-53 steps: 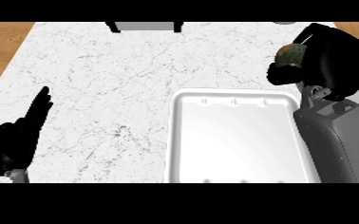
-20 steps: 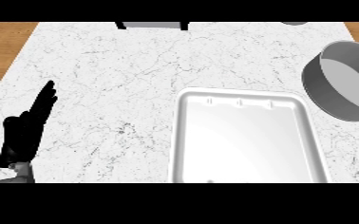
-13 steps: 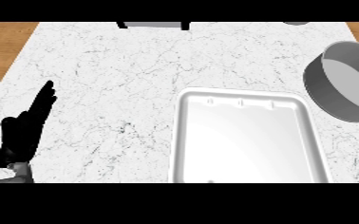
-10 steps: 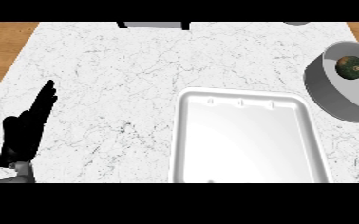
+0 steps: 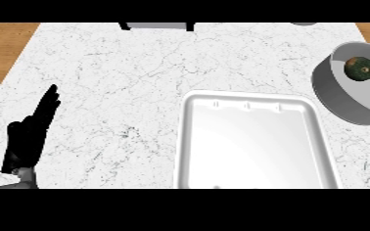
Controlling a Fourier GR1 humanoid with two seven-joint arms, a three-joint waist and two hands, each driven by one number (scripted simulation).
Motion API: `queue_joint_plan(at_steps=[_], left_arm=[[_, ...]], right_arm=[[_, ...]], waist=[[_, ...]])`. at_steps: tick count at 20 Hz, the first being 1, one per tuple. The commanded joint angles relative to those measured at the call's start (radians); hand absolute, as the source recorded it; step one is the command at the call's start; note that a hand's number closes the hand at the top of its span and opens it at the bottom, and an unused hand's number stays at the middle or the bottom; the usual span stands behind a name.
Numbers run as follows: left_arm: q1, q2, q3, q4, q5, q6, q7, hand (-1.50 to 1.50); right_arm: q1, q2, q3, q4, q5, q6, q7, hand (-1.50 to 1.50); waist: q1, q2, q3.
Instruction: Pick the squash from the tray and place it in the pot
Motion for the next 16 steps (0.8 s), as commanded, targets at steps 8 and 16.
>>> queue_joint_plan(at_steps=[8, 16], left_arm=[[0.016, -0.010, 0.024, -0.010, -0.001, 0.014, -0.009, 0.00], [0.020, 0.031, 0.059, -0.047, 0.024, -0.027, 0.051, 0.00]], right_arm=[[0.068, -0.054, -0.140, -0.066, -0.268, 0.197, -0.113, -1.50], [0.314, -0.024, -0.196, -0.311, -0.444, 0.399, -0.100, -1.50]], waist=[[-0.032, -0.013, -0.004], [-0.055, -0.021, -0.005]])
